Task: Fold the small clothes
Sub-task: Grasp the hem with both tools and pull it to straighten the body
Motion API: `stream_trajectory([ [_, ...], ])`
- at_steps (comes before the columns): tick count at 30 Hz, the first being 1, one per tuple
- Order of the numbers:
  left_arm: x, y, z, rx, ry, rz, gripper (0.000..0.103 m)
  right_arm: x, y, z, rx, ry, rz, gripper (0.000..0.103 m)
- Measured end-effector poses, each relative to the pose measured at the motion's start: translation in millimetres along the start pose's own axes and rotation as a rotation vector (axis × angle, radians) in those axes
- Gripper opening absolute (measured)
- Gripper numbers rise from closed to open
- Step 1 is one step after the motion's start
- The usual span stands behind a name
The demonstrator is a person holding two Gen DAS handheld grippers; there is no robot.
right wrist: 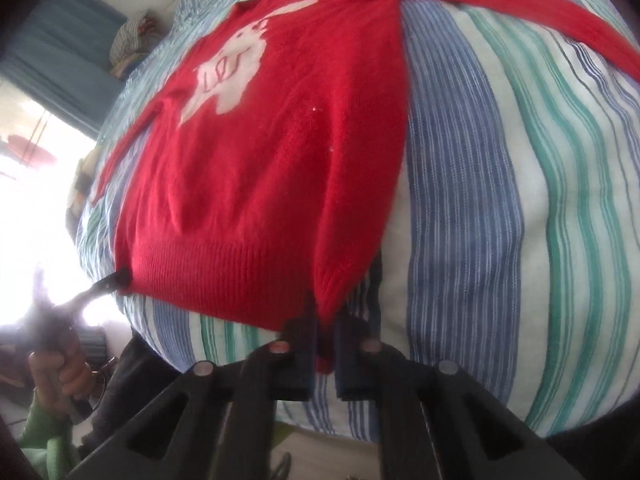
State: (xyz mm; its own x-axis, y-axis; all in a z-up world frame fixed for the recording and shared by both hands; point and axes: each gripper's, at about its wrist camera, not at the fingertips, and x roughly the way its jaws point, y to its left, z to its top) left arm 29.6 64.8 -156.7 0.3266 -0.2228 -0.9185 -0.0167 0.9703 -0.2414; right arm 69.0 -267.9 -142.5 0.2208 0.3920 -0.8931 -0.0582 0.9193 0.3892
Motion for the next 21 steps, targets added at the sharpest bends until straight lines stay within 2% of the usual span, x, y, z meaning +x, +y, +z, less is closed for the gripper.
stream_trajectory([
  [3,-11,4,-7,0.008,-0.003,0.028,0.002,-14,6,-2,-0.012,0.008,-0.066,0.005],
  [7,4,10,-14,0.012,0.029,0.054,0.002,-23,1,-8,-0.004,0.022,-0.113,0.005],
  [11,18,9,-10,0.008,0.04,0.065,0.002,-4,-17,-5,0.066,0.06,-0.101,0.004],
  [19,22,5,-7,0.005,0.045,0.064,0.003,2,-15,-2,0.041,0.061,-0.125,0.005],
  [21,20,4,-6,0.008,0.046,0.066,0.006,-1,-14,-4,0.047,0.05,-0.12,0.01],
])
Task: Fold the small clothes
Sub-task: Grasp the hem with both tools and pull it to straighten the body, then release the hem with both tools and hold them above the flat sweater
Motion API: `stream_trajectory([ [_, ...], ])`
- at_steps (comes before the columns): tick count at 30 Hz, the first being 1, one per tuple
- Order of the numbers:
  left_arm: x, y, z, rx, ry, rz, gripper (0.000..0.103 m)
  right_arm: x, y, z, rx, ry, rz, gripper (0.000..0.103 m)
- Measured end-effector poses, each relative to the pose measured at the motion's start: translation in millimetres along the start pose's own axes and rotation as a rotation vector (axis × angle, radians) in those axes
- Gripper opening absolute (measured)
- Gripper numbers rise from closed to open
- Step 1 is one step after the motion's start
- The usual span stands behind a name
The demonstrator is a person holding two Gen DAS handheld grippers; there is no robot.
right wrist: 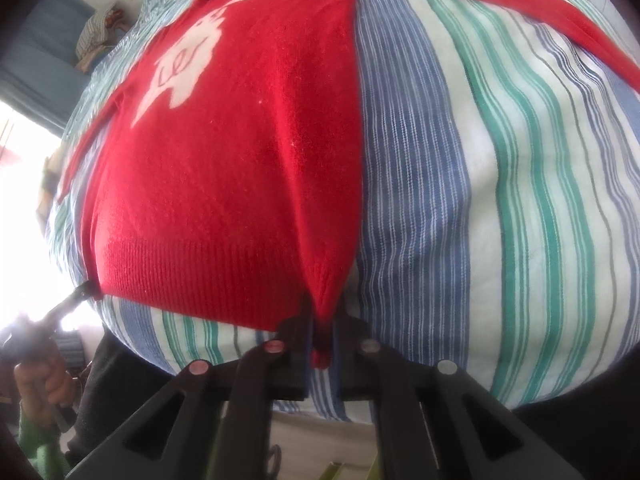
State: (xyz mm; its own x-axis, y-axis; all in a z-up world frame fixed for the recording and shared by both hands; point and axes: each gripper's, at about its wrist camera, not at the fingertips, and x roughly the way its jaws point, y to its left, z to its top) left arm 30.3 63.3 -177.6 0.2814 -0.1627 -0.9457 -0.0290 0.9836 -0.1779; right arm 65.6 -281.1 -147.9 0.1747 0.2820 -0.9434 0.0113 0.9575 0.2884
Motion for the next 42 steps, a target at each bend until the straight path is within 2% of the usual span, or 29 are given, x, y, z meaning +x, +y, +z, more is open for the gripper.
stream_trajectory([
  [1,-2,0,0,0.003,-0.001,-0.001,0.009,-2,0,-1,0.005,0.0,0.002,0.019],
  [2,-5,0,0,0.007,-0.002,0.004,0.021,-4,0,-2,0.013,0.002,0.004,0.032],
  [3,-9,1,-1,0.008,-0.005,0.014,0.031,-6,2,-3,0.019,0.004,0.002,0.039],
  [4,-13,2,-2,0.006,-0.012,0.022,0.056,-10,2,-5,0.023,0.003,-0.005,0.049],
  [5,-19,4,-4,-0.001,-0.027,0.028,0.076,-15,3,-7,0.024,-0.005,-0.021,0.052],
  [6,-25,7,-6,-0.01,-0.047,0.032,0.08,-21,3,-9,0.023,-0.019,-0.041,0.052],
  [9,-37,15,-12,-0.022,-0.069,0.048,0.081,-44,0,-15,0.026,-0.093,-0.101,0.052],
  [13,-44,29,-14,-0.063,-0.084,0.069,0.081,-78,-8,-19,0.042,-0.235,-0.187,0.057],
  [16,-47,40,-13,-0.103,-0.087,0.075,0.081,-91,-11,-17,0.052,-0.321,-0.225,0.058],
  [21,-51,43,-12,-0.136,-0.09,0.09,0.081,-95,-12,-10,0.074,-0.388,-0.224,0.058],
  [30,-63,28,-13,-0.141,-0.092,0.091,0.081,-92,-15,-8,0.112,-0.459,-0.176,0.058],
  [42,-76,-16,6,-0.102,-0.127,0.025,0.082,-105,-11,-10,0.111,-0.54,-0.123,0.058],
])
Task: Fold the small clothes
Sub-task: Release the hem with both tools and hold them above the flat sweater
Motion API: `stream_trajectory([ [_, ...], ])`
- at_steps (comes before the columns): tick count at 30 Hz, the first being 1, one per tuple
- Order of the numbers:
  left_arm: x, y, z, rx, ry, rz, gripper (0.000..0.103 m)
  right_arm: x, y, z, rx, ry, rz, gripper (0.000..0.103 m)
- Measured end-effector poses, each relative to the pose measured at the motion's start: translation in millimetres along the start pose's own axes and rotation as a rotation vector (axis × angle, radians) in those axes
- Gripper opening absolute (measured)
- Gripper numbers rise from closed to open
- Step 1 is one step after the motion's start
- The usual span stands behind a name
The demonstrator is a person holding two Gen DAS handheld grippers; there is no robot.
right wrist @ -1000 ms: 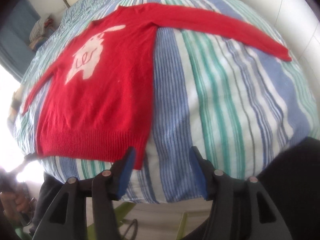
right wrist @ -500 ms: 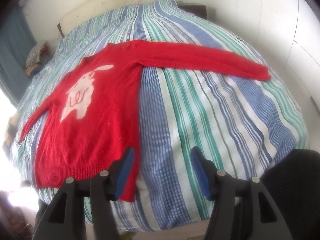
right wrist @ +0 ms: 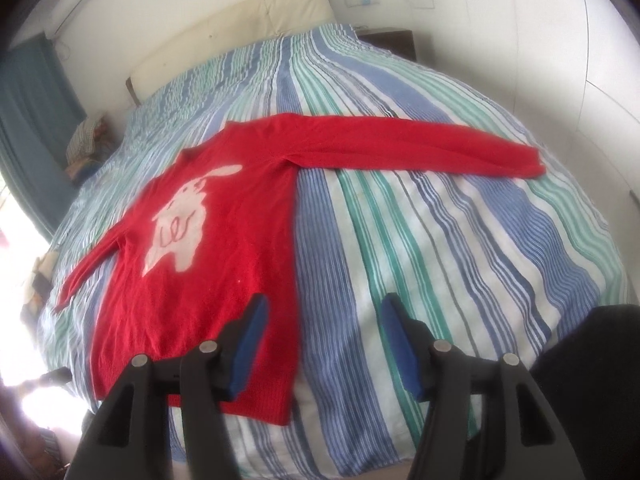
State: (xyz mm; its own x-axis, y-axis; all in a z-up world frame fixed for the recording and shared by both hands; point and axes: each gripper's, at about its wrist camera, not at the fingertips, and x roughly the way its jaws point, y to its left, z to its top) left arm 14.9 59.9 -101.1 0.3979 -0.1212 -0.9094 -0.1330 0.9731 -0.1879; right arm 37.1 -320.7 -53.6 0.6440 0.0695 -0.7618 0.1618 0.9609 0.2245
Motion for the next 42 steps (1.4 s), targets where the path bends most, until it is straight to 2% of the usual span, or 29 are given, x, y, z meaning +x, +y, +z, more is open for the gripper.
stream_trajectory([
  [6,-15,-22,7,0.06,-0.05,-0.006,0.083,-3,4,3,0.021,-0.033,0.024,0.06],
  [12,-21,-25,9,0.044,-0.076,-0.034,0.083,-8,15,2,-0.023,-0.059,0.022,0.06],
  [20,-17,-23,10,0.012,-0.077,-0.073,0.084,-12,23,-3,-0.1,-0.075,-0.013,0.06],
  [24,-13,-25,6,0.009,-0.051,-0.087,0.084,-15,17,-2,-0.084,-0.068,-0.019,0.06],
  [29,-14,-20,1,0.023,-0.073,-0.049,0.084,-23,18,-7,-0.114,-0.09,-0.048,0.065],
  [36,-4,0,6,-0.022,-0.051,-0.023,0.084,-17,23,-12,-0.144,-0.071,-0.021,0.065],
  [42,-3,10,9,-0.013,-0.059,0.009,0.085,-1,24,-28,-0.1,-0.01,0.01,0.065],
])
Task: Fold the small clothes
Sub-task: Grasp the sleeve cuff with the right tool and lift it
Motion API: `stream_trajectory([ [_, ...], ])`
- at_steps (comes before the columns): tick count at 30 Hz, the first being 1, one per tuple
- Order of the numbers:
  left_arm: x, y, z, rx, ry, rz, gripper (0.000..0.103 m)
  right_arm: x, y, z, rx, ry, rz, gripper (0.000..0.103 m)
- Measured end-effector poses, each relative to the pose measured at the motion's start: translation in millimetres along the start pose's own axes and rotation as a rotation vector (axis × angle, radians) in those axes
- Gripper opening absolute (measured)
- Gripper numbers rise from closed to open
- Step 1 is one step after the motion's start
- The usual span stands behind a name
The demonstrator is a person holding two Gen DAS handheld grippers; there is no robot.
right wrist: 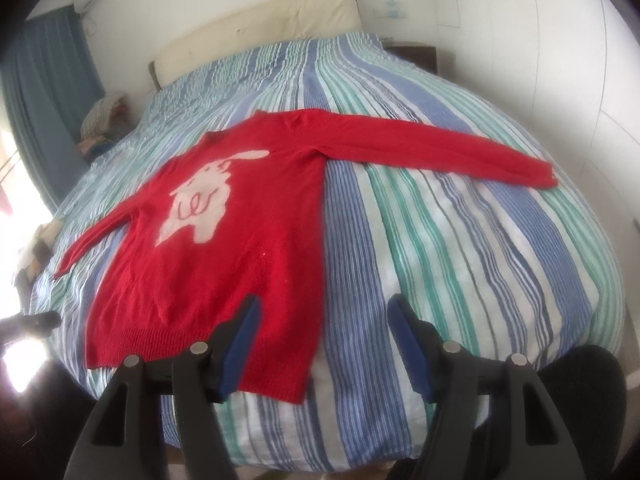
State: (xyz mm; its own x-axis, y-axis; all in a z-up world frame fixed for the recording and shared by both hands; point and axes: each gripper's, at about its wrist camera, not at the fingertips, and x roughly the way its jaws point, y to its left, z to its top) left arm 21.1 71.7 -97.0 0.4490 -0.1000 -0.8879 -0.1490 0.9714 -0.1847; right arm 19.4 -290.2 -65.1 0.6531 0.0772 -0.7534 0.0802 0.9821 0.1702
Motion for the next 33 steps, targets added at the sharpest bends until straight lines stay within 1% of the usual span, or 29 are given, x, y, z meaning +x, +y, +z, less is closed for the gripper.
stream_trajectory([
  [3,-2,6,5,-0.007,-0.02,0.007,0.085,7,1,0,0.004,0.029,0.036,0.065],
  [5,-4,10,9,-0.025,-0.031,0.01,0.086,8,-2,9,0.002,0.031,0.062,0.065],
  [8,-5,14,18,-0.044,-0.037,0.002,0.087,6,-19,36,0.032,0.003,0.096,0.065],
  [11,-5,11,26,-0.032,-0.07,0.002,0.09,4,-51,68,0.113,-0.03,0.102,0.066],
  [13,1,10,30,-0.029,-0.097,0.019,0.091,9,-82,84,0.219,-0.032,0.131,0.067],
  [15,10,11,32,-0.046,-0.088,0.032,0.091,20,-121,94,0.38,-0.029,0.183,0.067],
  [17,17,14,30,-0.065,-0.072,0.022,0.091,35,-162,94,0.569,-0.02,0.238,0.067],
  [19,22,16,25,-0.071,-0.065,0.02,0.091,51,-199,85,0.739,0.0,0.263,0.067],
  [21,26,17,19,-0.062,-0.054,0.036,0.091,63,-225,78,0.831,0.008,0.257,0.067],
  [24,31,22,13,-0.054,-0.035,0.067,0.091,79,-256,76,0.878,-0.006,0.199,0.066],
  [26,33,27,10,-0.065,-0.029,0.082,0.091,86,-275,82,0.89,-0.045,0.174,0.061],
  [28,34,31,8,-0.077,-0.029,0.091,0.091,92,-292,89,0.912,-0.083,0.169,0.058],
  [29,35,32,7,-0.08,-0.032,0.092,0.091,96,-299,92,0.922,-0.092,0.16,0.052],
  [31,38,33,5,-0.079,-0.038,0.097,0.091,105,-308,95,0.944,-0.099,0.161,0.049],
  [32,41,33,4,-0.078,-0.034,0.101,0.091,110,-309,97,0.944,-0.088,0.158,0.038],
  [33,45,33,3,-0.077,-0.027,0.103,0.091,113,-308,101,0.924,-0.07,0.133,0.031],
])
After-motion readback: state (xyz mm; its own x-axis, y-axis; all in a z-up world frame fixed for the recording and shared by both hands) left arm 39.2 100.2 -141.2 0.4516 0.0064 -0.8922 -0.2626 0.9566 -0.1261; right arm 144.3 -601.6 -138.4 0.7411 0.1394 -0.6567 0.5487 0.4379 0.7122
